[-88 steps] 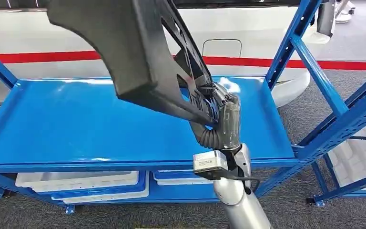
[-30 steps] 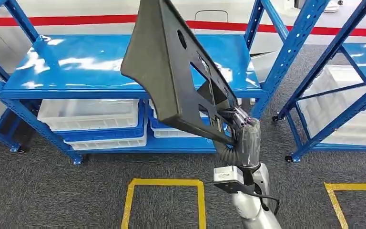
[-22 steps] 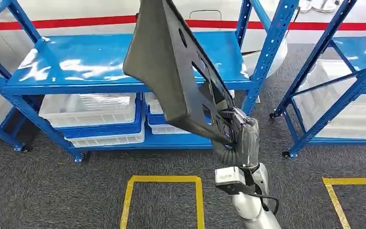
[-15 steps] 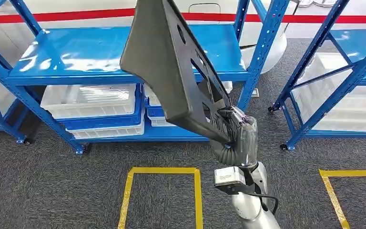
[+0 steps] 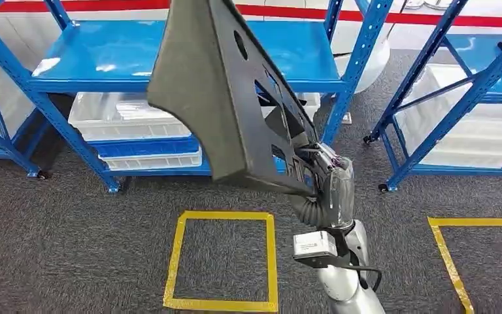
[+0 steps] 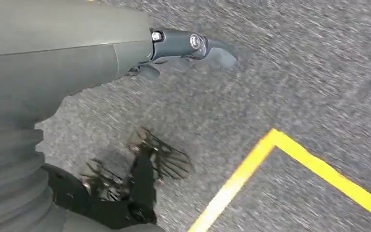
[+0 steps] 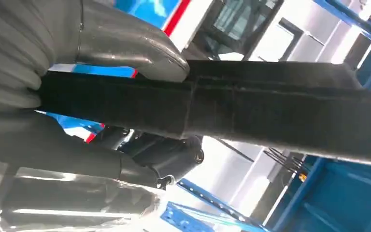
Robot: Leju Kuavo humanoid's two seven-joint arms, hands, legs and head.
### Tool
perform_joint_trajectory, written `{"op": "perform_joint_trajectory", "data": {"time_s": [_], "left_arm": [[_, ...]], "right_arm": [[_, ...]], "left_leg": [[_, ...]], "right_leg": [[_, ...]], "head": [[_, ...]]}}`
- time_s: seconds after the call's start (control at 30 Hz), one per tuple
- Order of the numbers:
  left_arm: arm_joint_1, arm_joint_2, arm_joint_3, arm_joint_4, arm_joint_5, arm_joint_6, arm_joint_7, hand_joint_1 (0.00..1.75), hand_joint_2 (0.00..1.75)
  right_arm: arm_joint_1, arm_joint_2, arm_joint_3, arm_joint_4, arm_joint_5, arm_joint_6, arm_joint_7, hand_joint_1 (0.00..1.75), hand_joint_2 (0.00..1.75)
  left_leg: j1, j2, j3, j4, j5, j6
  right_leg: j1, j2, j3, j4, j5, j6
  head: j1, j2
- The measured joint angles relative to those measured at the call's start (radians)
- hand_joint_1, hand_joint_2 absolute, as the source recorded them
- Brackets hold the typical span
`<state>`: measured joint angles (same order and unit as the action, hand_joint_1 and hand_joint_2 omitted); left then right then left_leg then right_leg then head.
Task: Take the parts from the cabinet and place them on the table.
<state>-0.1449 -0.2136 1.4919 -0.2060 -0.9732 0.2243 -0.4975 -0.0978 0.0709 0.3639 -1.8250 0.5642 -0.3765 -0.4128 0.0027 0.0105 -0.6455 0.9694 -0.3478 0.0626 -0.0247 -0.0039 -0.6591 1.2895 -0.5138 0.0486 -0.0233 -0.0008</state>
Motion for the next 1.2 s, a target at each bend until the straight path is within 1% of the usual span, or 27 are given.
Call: {"op": "perform_joint_trajectory", "data": {"time_s": [0.03, 0.1, 0.13, 0.17, 0.2, 0.23, 0.27, 0.33, 0.47, 0.5, 0.53, 0.57, 0.6, 0.63, 0.73, 0.77, 0.83, 0.87, 0.9, 0.93, 0.97, 1.0, 1.03, 1.07, 1.1, 1.13, 1.2], "left_arm": [[0.0, 0.0, 0.0, 0.0, 0.001, -0.002, -0.002, 0.0, 1.75], [0.0, 0.0, 0.0, 0.0, 0.003, -0.002, -0.003, 0.0, 1.75], [0.0, 0.0, 0.0, 0.0, 0.003, -0.002, -0.004, 0.0, 1.75], [0.0, 0.0, 0.0, 0.0, 0.003, 0.001, -0.005, 0.0, 1.75], [0.002, 0.0, 0.0, 0.0, 0.003, 0.003, -0.004, 0.0, 1.75], [0.006, 0.001, 0.0, 0.0, 0.003, 0.004, -0.004, 0.0, 1.75], [0.008, 0.001, 0.0, 0.0, 0.003, 0.005, -0.004, 0.0, 1.75], [0.01, 0.001, 0.0, 0.0, 0.003, 0.006, -0.004, 0.0, 1.75], [0.01, 0.001, 0.0, 0.0, 0.003, 0.006, -0.004, 0.0, 1.75], [0.01, 0.001, 0.0, 0.0, 0.003, 0.006, -0.004, 0.0, 1.75], [0.01, 0.001, 0.0, 0.0, 0.002, 0.006, -0.004, 0.0, 1.75], [0.01, 0.001, 0.0, 0.0, 0.002, 0.006, -0.004, 0.0, 1.75], [0.005, 0.002, 0.0, 0.0, 0.002, 0.006, -0.005, 0.0, 1.75], [0.005, 0.002, 0.0, 0.0, 0.002, 0.006, -0.006, 0.0, 1.75], [0.005, 0.003, 0.0, 0.0, 0.008, 0.009, -0.002, 0.0, 1.75], [0.004, 0.002, 0.0, 0.0, 0.008, 0.012, 0.0, 0.0, 1.75], [0.002, 0.001, 0.0, 0.0, 0.008, 0.015, 0.003, 0.0, 1.75], [0.002, 0.002, 0.0, 0.0, 0.005, 0.014, 0.004, 0.0, 1.75], [0.002, 0.002, 0.0, 0.0, 0.002, 0.011, 0.003, 0.0, 1.75], [0.003, 0.003, 0.0, 0.0, -0.001, 0.009, -0.001, 0.0, 1.75], [0.003, 0.003, -0.001, 0.0, -0.006, 0.009, -0.012, 0.0, 1.75], [0.003, 0.003, -0.001, 0.0, -0.007, 0.015, -0.025, 0.0, 1.75], [0.003, 0.004, -0.001, 0.0, 0.0, 0.018, -0.034, 0.0, 1.75], [0.002, 0.004, -0.001, 0.0, 0.006, 0.018, -0.039, 0.0, 1.75], [0.002, 0.005, 0.0, 0.0, 0.014, 0.016, -0.042, 0.0, 1.75], [0.002, 0.005, -0.001, 0.0, 0.014, 0.015, -0.045, 0.0, 1.75], [0.003, 0.007, 0.0, 0.0, 0.015, 0.014, -0.048, 0.0, 1.75]], "right_arm": [[-0.001, 0.0, 0.0, -0.002, -0.002, 0.0, 0.0, 1.75, 1.75], [-0.012, 0.0, 0.0, -0.005, -0.008, 0.0, -0.001, 1.75, 1.75], [-0.018, 0.001, 0.0, -0.009, -0.009, 0.0, -0.002, 1.75, 1.75], [-0.018, 0.002, 0.001, -0.011, -0.01, 0.0, -0.002, 1.75, 1.75], [-0.018, 0.003, 0.001, -0.014, -0.01, 0.0, 0.0, 1.75, 1.75], [-0.017, 0.002, 0.001, -0.014, -0.008, 0.0, 0.002, 1.75, 1.75], [-0.019, 0.003, 0.001, -0.014, -0.005, 0.0, 0.008, 1.75, 1.75], [-0.02, 0.007, 0.001, -0.018, 0.001, 0.0, 0.012, 1.75, 1.75], [-0.019, 0.007, 0.001, -0.018, 0.001, 0.001, 0.012, 1.75, 1.75], [-0.021, 0.009, 0.002, -0.02, 0.001, 0.001, 0.012, 1.75, 1.75], [-0.022, 0.01, 0.002, -0.02, 0.001, 0.001, 0.012, 1.75, 1.75], [-0.021, 0.01, 0.002, -0.021, 0.001, 0.001, 0.012, 1.75, 1.75], [-0.019, 0.011, 0.001, -0.031, 0.003, 0.0, 0.012, 1.75, 1.75], [-0.021, 0.011, 0.0, -0.036, 0.004, 0.0, 0.013, 1.75, 1.75], [-0.018, 0.011, 0.0, -0.039, -0.008, 0.0, 0.013, 1.75, 1.75], [-0.015, 0.01, -0.001, -0.038, -0.012, 0.0, 0.013, 1.75, 1.75], [-0.013, 0.009, -0.001, -0.039, -0.019, -0.005, 0.01, 1.75, 1.75], [-0.008, 0.008, -0.002, -0.039, -0.02, -0.009, 0.008, 1.75, 1.75], [-0.001, 0.006, -0.005, -0.039, -0.02, -0.016, 0.006, 1.75, 1.75], [0.007, 0.004, -0.008, -0.04, -0.019, -0.022, 0.004, 1.75, 1.75], [0.017, 0.001, -0.012, -0.043, -0.019, -0.03, 0.003, 1.75, 1.75], [0.026, 0.0, -0.017, -0.049, -0.018, -0.036, 0.003, 1.75, 1.75], [0.034, -0.002, -0.021, -0.055, -0.016, -0.041, 0.003, 1.75, 1.75], [0.038, -0.003, -0.026, -0.06, -0.016, -0.042, 0.003, 1.75, 1.75], [0.042, -0.005, -0.031, -0.065, -0.015, -0.042, 0.004, 1.75, 1.75], [0.044, -0.006, -0.034, -0.071, -0.015, -0.042, 0.006, 1.75, 1.75], [0.052, -0.008, -0.042, -0.077, -0.014, -0.046, 0.006, 1.75, 1.75]], "left_leg": [[0.0, 0.0, -0.019, 0.003, 0.013, -0.005], [-0.009, -0.003, -0.045, 0.019, 0.031, -0.018], [-0.011, -0.001, -0.054, 0.028, 0.042, -0.024], [-0.009, -0.001, -0.055, 0.019, 0.059, -0.028], [-0.005, -0.001, -0.056, 0.011, 0.072, -0.034], [-0.003, -0.002, -0.06, 0.008, 0.085, -0.043], [0.006, -0.005, -0.071, 0.016, 0.062, -0.047], [0.011, -0.006, -0.097, 0.12, -0.072, -0.06], [0.012, -0.006, -0.1, 0.135, -0.084, -0.061], [0.015, -0.007, -0.123, 0.242, -0.153, -0.07], [0.018, -0.007, -0.132, 0.308, -0.177, -0.075], [0.023, -0.007, -0.084, 0.331, -0.136, -0.078], [0.023, -0.016, 0.125, 0.058, -0.143, -0.059], [0.017, -0.017, 0.142, 0.03, -0.147, -0.055], [0.003, -0.015, 0.127, 0.027, -0.126, -0.03], [0.017, -0.009, 0.124, 0.005, -0.103, -0.019], [0.01, -0.003, 0.1, -0.001, -0.074, -0.003], [0.007, -0.003, 0.083, -0.001, -0.062, -0.005], [0.004, -0.003, 0.065, 0.0, -0.05, -0.003], [0.003, -0.003, 0.048, 0.001, -0.037, -0.003], [0.001, -0.004, 0.032, 0.001, -0.03, -0.005], [0.0, -0.004, 0.017, 0.001, -0.019, -0.007], [0.0, -0.004, 0.003, 0.001, -0.008, -0.011], [0.0, -0.004, -0.009, 0.003, 0.002, -0.016], [-0.001, -0.004, -0.017, 0.008, 0.01, -0.022], [-0.008, -0.003, -0.028, 0.015, 0.016, -0.028], [-0.007, 0.0, -0.027, 0.015, 0.029, -0.035]], "right_leg": [[-0.003, 0.0, 0.06, -0.073, 0.022, 0.008], [-0.002, 0.0, 0.221, -0.269, -0.013, -0.001], [0.005, 0.007, 0.231, -0.337, -0.047, -0.012], [0.006, 0.004, 0.216, -0.328, -0.041, -0.015], [0.01, 0.004, 0.209, -0.323, -0.035, -0.024], [0.003, 0.003, 0.201, -0.326, -0.021, -0.036], [-0.012, -0.003, 0.194, -0.325, -0.008, -0.046], [-0.008, -0.004, 0.176, -0.325, 0.016, -0.068], [-0.008, -0.004, 0.173, -0.325, 0.019, -0.068], [-0.006, -0.004, 0.158, -0.324, 0.035, -0.068], [-0.004, -0.005, 0.144, -0.323, 0.046, -0.066], [-0.004, -0.005, 0.107, -0.315, 0.069, -0.058], [-0.003, -0.001, 0.075, -0.304, 0.093, -0.042], [0.0, -0.003, 0.072, -0.304, 0.1, -0.034], [-0.002, -0.004, 0.071, -0.315, 0.124, -0.009], [0.005, -0.003, 0.063, -0.309, 0.121, -0.006], [0.002, 0.0, 0.015, -0.222, 0.021, -0.03], [0.003, 0.0, -0.008, -0.144, -0.032, -0.039], [0.003, 0.0, -0.028, -0.066, -0.07, -0.041], [0.003, 0.0, -0.037, -0.011, -0.08, -0.034], [0.003, 0.0, -0.028, 0.002, -0.063, -0.023], [0.003, 0.0, -0.002, -0.017, -0.024, -0.009], [0.003, 0.0, 0.04, -0.07, 0.016, 0.002], [0.003, 0.0, 0.093, -0.145, 0.035, 0.003], [0.003, -0.001, 0.161, -0.243, 0.014, -0.007], [0.015, 0.001, 0.224, -0.339, -0.023, -0.019], [0.016, 0.003, 0.197, -0.33, -0.019, -0.029]], "head": [[0.0, 0.0], [0.002, 0.0], [-0.003, 0.0], [-0.007, 0.0], [-0.006, 0.0], [-0.005, 0.0], [-0.006, 0.0], [-0.011, 0.0], [-0.011, 0.0], [-0.011, 0.0], [-0.011, 0.0], [-0.011, 0.0], [-0.012, 0.0], [-0.007, 0.0], [-0.009, 0.0], [-0.009, 0.0], [-0.006, 0.0], [-0.004, 0.0], [-0.004, 0.0], [-0.003, 0.0], [-0.004, 0.0], [-0.003, 0.0], [-0.003, 0.0], [-0.003, 0.0], [-0.003, 0.0], [-0.002, 0.0], [-0.006, 0.0]]}}
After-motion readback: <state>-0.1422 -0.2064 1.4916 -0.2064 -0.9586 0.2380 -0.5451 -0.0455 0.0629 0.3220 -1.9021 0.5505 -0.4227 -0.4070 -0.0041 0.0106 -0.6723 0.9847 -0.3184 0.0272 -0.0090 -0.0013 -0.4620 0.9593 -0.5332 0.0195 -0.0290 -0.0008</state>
